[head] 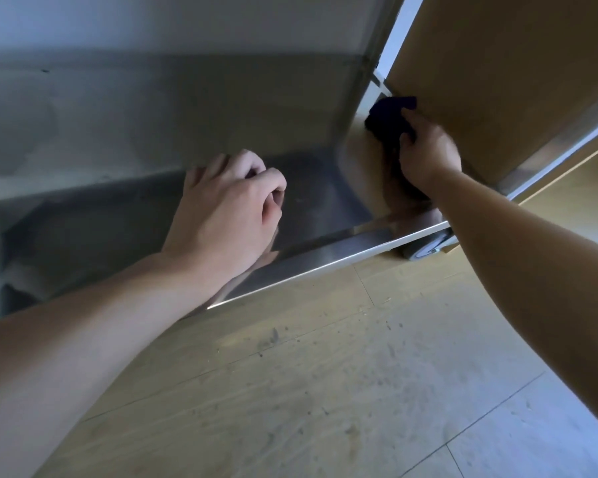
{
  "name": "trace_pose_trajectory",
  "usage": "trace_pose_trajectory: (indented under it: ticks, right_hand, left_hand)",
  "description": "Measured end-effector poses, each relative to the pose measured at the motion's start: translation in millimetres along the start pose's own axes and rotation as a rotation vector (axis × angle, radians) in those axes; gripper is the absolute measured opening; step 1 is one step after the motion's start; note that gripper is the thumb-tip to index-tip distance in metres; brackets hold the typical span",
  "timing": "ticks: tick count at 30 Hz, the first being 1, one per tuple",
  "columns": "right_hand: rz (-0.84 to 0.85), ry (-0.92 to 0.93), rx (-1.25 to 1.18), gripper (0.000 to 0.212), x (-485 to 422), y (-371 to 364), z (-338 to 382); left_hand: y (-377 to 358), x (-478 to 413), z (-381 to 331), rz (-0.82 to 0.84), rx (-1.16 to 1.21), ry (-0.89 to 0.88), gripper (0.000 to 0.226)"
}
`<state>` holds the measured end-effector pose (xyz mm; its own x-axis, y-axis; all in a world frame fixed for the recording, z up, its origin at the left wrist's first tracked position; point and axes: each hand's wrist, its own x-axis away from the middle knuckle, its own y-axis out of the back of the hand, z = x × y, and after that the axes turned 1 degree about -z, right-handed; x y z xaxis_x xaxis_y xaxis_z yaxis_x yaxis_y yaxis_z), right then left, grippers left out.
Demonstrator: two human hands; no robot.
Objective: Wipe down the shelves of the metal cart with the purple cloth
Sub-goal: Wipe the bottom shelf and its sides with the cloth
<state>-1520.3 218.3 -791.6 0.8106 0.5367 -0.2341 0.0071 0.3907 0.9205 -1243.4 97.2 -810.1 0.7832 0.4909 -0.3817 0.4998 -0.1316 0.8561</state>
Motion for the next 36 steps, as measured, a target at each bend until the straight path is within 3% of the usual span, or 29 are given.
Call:
trace_pose_trajectory:
  ticks: [6,13,16,20,22,24,29,36]
  right_hand:
    - [-0.006,-0.126,0.011,0.047,-25.7,-9.3,13.9]
    - [-0.014,-0.120,0.032,0.046,-46.4,-32.8,53.5]
    - [0.044,0.016,-0.016,0.048,-45.9,-43.4,92.2]
    - [0.147,0.390,-0.084,0.052,-27.2,-56.3,130.0]
    - [0.158,0.478,-0.113,0.051,-22.6,-56.5,131.2]
    - [0.129,0.431,-0.140,0.049,-22.7,-51.3,120.2]
    - [0.010,0.013,-0.076,0.046,-33.1,-30.7,57.3]
    - [-0.039,-0.122,-0.079,0.050,-6.6,-34.6,81.9]
  left_hand:
    - [-0.2,1.5,-8.1,0.018,-0.021,0.011,0.018]
    - [1.0,3.8,-11.7,0.041,-0.022,0.008,0.019]
    - [1.3,4.6,-11.4,0.044,-0.030,-0.002,0.020]
    - [1.6,5.8,-9.5,0.028,-0.021,-0.007,0.020]
    - [2.0,6.1,-8.6,0.024,-0.019,-0.013,0.021]
    - [1.8,6.3,-8.8,0.023,-0.009,-0.015,0.021]
    - [2.0,6.5,-8.0,0.014,-0.012,-0.014,0.024]
    - [0.1,4.6,-10.3,0.020,-0.056,-0.032,0.021]
